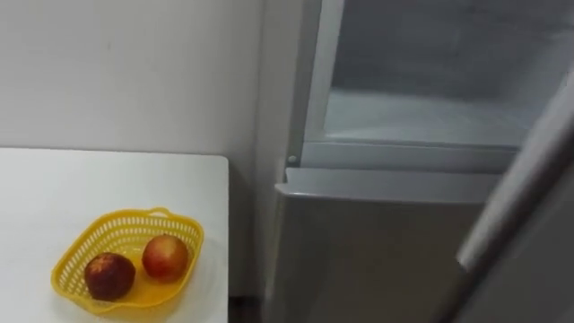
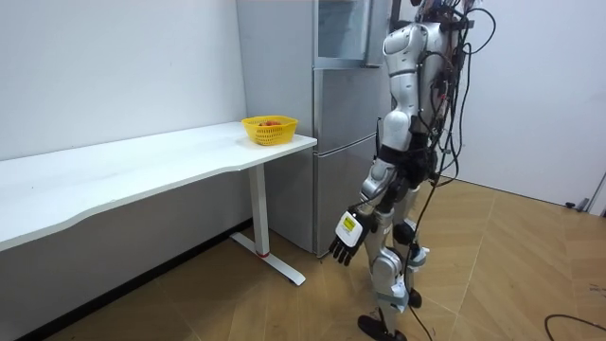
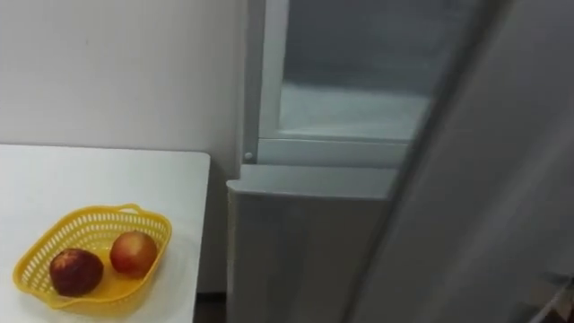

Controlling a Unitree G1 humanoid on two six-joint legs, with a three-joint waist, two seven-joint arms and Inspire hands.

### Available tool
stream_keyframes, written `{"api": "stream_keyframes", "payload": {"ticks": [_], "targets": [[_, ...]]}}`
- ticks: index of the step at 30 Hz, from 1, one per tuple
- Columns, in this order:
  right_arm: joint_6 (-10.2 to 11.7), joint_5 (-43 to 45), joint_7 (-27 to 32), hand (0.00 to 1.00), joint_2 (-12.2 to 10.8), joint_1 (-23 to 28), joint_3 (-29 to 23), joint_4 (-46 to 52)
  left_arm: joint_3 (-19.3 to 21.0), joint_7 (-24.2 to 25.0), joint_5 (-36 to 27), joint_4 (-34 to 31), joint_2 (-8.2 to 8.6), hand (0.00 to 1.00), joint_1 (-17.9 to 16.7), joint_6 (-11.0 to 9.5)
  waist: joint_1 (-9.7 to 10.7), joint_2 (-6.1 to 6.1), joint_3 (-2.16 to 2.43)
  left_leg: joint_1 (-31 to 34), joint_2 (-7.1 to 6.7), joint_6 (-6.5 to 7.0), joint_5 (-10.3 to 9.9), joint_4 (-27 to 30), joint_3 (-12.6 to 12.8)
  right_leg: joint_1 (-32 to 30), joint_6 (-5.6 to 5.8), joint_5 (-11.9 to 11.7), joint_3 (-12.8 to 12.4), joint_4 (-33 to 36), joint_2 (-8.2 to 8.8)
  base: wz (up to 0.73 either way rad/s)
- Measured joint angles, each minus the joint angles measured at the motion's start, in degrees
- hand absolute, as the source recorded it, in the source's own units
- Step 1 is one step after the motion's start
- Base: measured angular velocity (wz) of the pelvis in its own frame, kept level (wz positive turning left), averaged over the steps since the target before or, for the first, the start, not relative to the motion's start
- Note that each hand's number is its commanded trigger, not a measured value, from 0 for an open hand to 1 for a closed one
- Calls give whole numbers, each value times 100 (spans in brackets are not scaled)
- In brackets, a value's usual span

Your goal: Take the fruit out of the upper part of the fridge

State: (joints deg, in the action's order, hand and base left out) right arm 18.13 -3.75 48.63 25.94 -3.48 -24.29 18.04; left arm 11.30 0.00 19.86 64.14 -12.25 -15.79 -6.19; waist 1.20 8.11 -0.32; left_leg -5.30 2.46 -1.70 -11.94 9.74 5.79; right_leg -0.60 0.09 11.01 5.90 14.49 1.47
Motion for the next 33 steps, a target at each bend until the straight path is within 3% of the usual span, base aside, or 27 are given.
{"api": "stream_keyframes", "payload": {"ticks": [4,7,10,15,18,21,25,27,33], "targets": [[126,-1,-354,0,5,-130,171,79,-213,-128,16,-3,-26,0,18,91,-152,-4,1,-44,-2,2,-4,-14,-135,184,9,-15,147,-93,10,18],[121,-19,-691,0,5,-290,434,47,-398,-202,88,-12,-7,0,10,101,-180,-113,-58,-38,0,3,-4,-14,-194,232,0,-23,211,-94,17,10],[101,-82,-1060,0,14,-457,536,-254,-475,-192,108,-25,3,0,13,161,-213,-205,-80,-39,-1,2,-5,-20,-247,255,0,-22,255,-99,21,9],[-150,-456,-1469,0,19,-615,609,-860,-473,-150,113,-41,5,0,40,269,-349,-289,-41,-26,-4,2,-2,-10,-286,261,0,-19,298,-97,27,3],[-189,-772,-1685,0,19,-748,687,-1129,-472,-68,121,-268,18,0,-63,332,-330,-257,-41,-20,-5,2,-2,11,-283,256,-1,-18,292,-92,27,0],[-196,-1184,-2045,0,83,-761,693,-1567,-450,-52,121,-496,14,0,-129,374,-319,-135,-10,-26,-5,2,-2,19,-279,273,-4,-17,282,-97,24,-1],[-186,-1205,-2464,0,286,-769,733,-2198,-477,-37,108,-495,-19,0,-101,575,-303,-25,-19,-84,-2,3,-7,33,-262,357,-4,-49,232,-169,8,-4],[-172,-1190,-2673,0,408,-847,770,-2487,-482,-44,109,-475,-18,0,-108,673,-309,-25,-19,-114,-3,13,-14,-4,-263,385,1,-96,203,-184,1,-10],[-196,-1160,-3007,0,423,-1233,821,-3032,-476,-45,112,-470,-28,0,-168,871,-330,-18,-21,-112,-10,27,-4,69,-280,358,-1,-167,203,-183,5,-3]]}}
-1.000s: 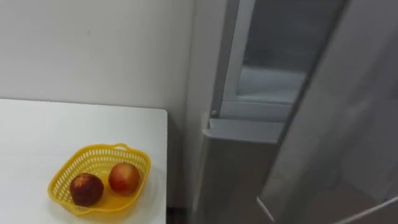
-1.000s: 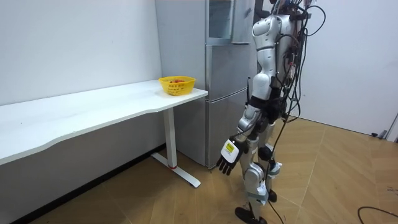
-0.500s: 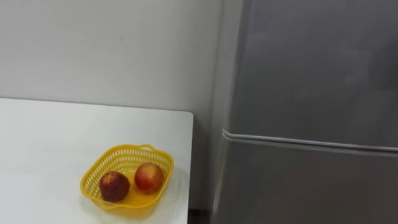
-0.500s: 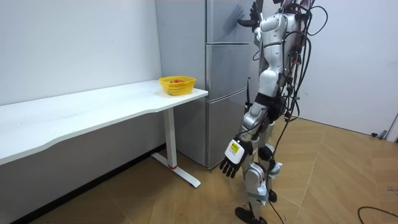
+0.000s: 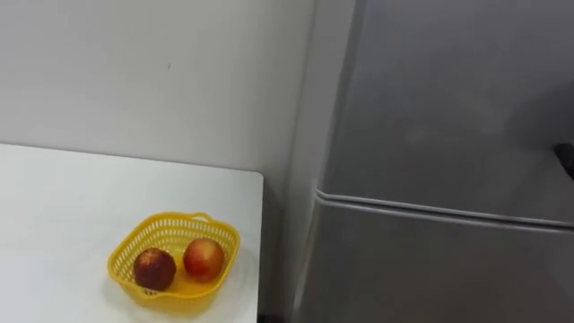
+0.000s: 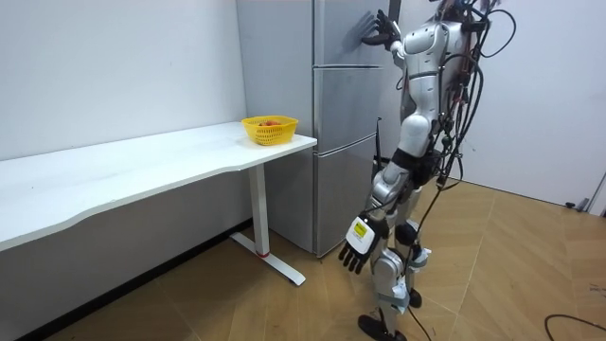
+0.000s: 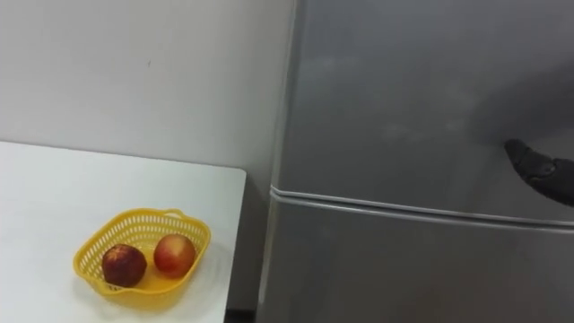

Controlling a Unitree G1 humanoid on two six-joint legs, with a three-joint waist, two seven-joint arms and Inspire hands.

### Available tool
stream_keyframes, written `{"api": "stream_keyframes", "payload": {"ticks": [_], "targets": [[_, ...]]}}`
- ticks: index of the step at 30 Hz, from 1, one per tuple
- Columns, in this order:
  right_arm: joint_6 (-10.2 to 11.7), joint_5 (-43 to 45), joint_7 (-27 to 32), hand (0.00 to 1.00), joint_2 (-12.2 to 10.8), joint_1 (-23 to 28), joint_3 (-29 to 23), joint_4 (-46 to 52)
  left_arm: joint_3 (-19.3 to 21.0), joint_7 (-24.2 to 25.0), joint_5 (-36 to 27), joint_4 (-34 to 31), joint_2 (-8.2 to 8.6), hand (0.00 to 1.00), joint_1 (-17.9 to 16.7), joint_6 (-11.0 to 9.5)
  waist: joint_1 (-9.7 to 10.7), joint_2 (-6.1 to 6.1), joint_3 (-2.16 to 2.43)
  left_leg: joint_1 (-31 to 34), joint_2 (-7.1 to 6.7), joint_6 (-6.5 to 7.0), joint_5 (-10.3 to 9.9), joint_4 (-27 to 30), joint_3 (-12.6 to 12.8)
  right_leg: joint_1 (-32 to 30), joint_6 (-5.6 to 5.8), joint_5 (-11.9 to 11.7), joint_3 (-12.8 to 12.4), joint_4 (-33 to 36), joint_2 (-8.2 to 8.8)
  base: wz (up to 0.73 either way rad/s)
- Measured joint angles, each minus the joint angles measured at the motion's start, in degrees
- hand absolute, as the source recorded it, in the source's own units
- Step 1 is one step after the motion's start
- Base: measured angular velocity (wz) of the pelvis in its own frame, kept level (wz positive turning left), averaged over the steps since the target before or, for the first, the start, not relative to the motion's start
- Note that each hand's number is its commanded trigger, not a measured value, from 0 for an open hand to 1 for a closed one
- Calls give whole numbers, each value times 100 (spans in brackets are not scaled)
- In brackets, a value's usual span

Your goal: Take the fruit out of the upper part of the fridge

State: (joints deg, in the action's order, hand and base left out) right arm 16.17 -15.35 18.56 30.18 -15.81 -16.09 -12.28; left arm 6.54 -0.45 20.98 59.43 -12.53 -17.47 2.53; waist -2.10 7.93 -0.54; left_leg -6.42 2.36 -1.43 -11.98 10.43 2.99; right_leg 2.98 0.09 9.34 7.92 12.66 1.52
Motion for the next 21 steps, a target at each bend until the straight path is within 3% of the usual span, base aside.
{"api": "stream_keyframes", "payload": {"ticks": [3,9,13,16,21], "targets": [[-38,-9,-42,0,0,-66,6,-51,-1,29,-1,-9,5,0,-31,4,0,3,2,67,2,-1,1,69,-15,-23,-3,-9,8,5,-3,2],[-384,213,30,0,0,-100,12,190,3,60,-3,-155,-3,0,-114,-12,22,15,35,90,4,2,3,94,-5,-48,-19,-57,2,2,-3,0],[-502,280,275,0,-6,-61,18,467,3,63,-7,-218,-4,0,-132,-56,54,-46,62,85,3,10,8,73,-6,1,-9,-76,-26,-6,-15,0],[-512,474,523,0,-8,246,4,909,6,35,-11,-201,4,0,-109,-130,52,-113,82,68,4,11,9,87,-3,9,-8,-77,-39,-10,-24,0],[-474,741,977,0,-22,734,-141,1391,7,-163,-15,-208,57,0,-113,-251,139,-207,37,94,3,12,3,39,-29,-15,14,-53,5,-23,-13,4]]}}
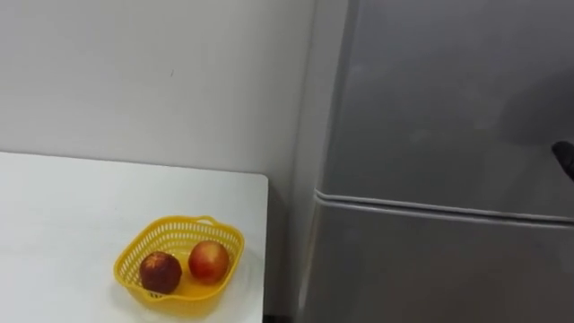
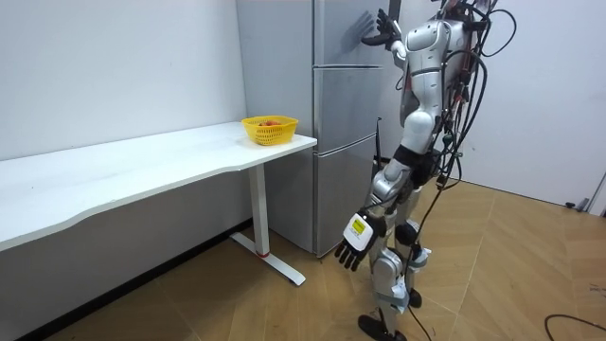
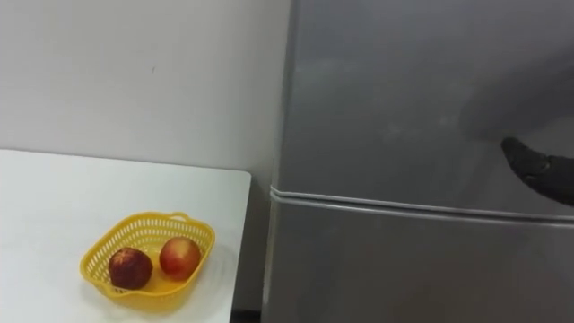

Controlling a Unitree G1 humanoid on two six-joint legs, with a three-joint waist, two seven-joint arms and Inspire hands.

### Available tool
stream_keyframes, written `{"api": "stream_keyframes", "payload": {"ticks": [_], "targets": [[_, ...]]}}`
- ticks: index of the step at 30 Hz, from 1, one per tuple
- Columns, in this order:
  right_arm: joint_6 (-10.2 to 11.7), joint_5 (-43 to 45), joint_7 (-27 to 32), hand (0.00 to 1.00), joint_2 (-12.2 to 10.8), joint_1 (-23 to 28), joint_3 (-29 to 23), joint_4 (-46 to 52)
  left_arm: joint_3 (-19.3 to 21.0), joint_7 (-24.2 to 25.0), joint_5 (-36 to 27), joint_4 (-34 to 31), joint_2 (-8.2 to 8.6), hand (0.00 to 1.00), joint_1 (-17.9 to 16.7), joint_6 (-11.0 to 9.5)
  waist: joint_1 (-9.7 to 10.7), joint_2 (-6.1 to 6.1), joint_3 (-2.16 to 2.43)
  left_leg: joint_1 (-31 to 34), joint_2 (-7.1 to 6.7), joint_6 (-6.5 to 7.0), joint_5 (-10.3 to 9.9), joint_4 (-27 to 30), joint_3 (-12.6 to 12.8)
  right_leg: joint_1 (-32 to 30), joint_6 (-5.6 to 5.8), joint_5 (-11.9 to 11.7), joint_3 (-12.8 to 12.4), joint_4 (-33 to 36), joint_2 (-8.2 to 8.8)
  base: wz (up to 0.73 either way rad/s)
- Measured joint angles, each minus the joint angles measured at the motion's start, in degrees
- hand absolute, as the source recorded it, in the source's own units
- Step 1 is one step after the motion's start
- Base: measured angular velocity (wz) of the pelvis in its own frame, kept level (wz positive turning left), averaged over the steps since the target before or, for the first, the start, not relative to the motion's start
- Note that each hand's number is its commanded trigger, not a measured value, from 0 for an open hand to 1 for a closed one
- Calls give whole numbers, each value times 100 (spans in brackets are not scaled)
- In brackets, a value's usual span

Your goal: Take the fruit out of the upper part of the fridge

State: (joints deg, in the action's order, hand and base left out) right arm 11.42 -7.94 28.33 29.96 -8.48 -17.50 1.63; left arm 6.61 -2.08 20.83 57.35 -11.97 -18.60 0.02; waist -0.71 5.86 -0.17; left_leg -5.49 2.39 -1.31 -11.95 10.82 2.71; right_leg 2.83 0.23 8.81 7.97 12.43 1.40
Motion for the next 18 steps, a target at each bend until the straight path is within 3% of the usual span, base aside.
{"api": "stream_keyframes", "payload": {"ticks": [5,9,12,14,18], "targets": [[108,-73,767,0,-185,808,-668,187,62,-180,-27,7,-6,0,-101,-4,198,-63,4,6,0,1,1,-74,0,16,7,18,14,-104,-7,1],[204,-179,1368,0,-417,1137,-927,-437,59,-323,-90,24,-9,0,-74,-4,385,-82,13,19,-3,2,2,-114,38,17,9,16,1,-173,-7,-1],[163,-401,1687,0,-805,1549,-1173,-1198,60,-418,-90,-18,-7,0,-31,-2,474,-94,31,23,-3,2,1,-140,56,8,28,29,-4,-185,-8,0],[92,-691,1858,0,-1059,1827,-1215,-1738,60,-424,-96,-17,0,0,-12,40,535,-186,40,10,-4,3,0,-165,74,5,34,36,-14,-188,-7,-4],[-30,-926,2050,0,-1253,2058,-1252,-2464,60,-526,-113,-74,1,0,34,49,573,-313,34,-9,-6,3,-1,-154,164,-2,33,45,-77,-184,-6,-9]]}}
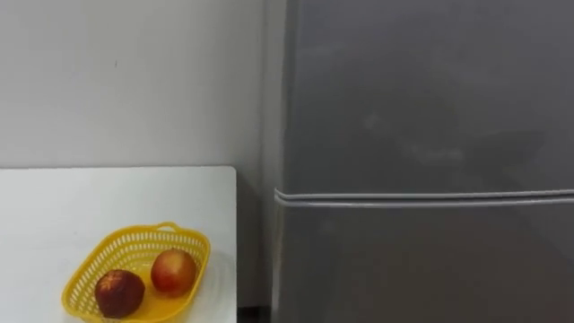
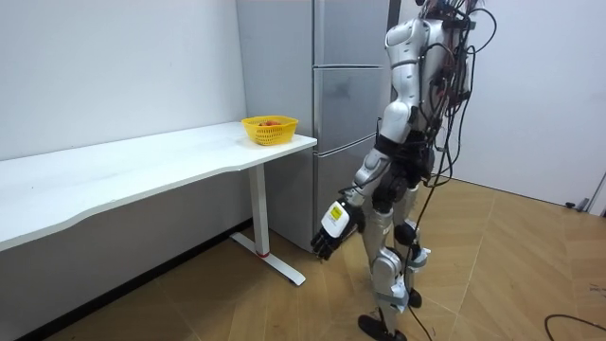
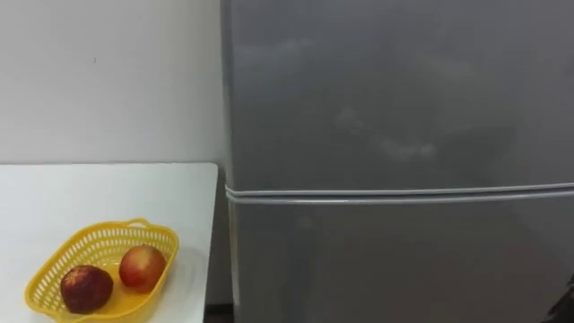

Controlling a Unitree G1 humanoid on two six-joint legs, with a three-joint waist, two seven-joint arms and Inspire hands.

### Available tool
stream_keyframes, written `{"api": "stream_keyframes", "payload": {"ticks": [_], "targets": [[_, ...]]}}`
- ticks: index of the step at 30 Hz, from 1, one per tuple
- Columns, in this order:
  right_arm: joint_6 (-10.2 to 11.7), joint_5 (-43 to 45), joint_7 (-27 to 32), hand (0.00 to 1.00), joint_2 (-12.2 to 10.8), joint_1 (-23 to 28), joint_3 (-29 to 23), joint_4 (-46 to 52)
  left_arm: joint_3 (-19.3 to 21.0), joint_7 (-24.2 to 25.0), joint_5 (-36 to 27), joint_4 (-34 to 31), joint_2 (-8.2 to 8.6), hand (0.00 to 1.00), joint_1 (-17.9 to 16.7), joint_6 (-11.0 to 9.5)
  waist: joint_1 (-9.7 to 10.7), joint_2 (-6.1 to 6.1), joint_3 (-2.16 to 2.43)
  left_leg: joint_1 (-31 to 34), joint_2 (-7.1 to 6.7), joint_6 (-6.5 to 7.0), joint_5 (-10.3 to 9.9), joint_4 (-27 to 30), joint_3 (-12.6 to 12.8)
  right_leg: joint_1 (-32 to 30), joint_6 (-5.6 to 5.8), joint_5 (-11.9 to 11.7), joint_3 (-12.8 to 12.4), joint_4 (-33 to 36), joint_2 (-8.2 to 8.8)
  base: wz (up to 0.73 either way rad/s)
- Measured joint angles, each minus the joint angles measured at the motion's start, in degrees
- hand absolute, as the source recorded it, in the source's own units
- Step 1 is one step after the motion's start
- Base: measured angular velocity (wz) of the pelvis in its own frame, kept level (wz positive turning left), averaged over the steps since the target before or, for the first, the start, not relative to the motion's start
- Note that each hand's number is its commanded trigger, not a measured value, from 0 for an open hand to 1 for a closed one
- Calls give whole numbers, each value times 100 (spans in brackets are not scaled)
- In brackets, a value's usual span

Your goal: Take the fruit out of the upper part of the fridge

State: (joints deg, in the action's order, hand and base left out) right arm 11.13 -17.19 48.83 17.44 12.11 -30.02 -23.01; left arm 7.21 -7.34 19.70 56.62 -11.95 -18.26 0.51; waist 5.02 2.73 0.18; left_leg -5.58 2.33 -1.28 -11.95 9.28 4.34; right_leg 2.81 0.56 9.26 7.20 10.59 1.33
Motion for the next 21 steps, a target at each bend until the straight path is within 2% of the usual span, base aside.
{"api": "stream_keyframes", "payload": {"ticks": [2,5,9,11,15,16,19,21], "targets": [[-2,-320,103,0,-58,50,8,-507,8,-1,2,-219,3,0,-8,-3,8,-63,2,0,-3,2,-2,3,12,-3,3,27,-11,16,3,2],[-8,-657,120,0,-199,123,4,-1060,107,-1,2,-317,30,0,-22,-20,2,-79,1,-1,0,2,-2,-24,2,-26,5,54,-1,25,4,6],[-38,-837,70,0,-344,194,17,-1920,207,-1,5,-302,110,0,-128,33,-15,-87,20,2,-1,4,-1,-52,-4,-14,-2,47,3,24,0,1],[-87,-843,-96,0,-451,252,80,-2541,208,1,1,-265,160,0,-186,72,3,-77,27,-14,-1,4,0,-41,4,14,-1,48,4,15,0,2],[-156,-952,-414,0,-670,312,272,-3191,208,4,-37,-256,228,0,-206,76,-9,-63,25,-14,-3,4,0,-31,48,9,1,64,-5,10,8,0],[-247,-946,-491,0,-724,320,294,-3344,209,4,-64,-254,228,0,-200,76,1,-65,24,-16,-7,4,0,-29,50,7,3,68,-12,9,10,0],[-365,-921,-751,0,-781,331,299,-3756,210,4,-82,-249,228,0,-186,77,51,-57,19,-38,-19,4,-1,-12,43,11,8,80,-33,6,21,-1],[-399,-957,-897,0,-789,368,424,-3977,210,7,-76,-249,228,0,-190,92,46,-71,-8,-81,-18,3,-1,-14,43,16,3,109,-74,11,18,-6]]}}
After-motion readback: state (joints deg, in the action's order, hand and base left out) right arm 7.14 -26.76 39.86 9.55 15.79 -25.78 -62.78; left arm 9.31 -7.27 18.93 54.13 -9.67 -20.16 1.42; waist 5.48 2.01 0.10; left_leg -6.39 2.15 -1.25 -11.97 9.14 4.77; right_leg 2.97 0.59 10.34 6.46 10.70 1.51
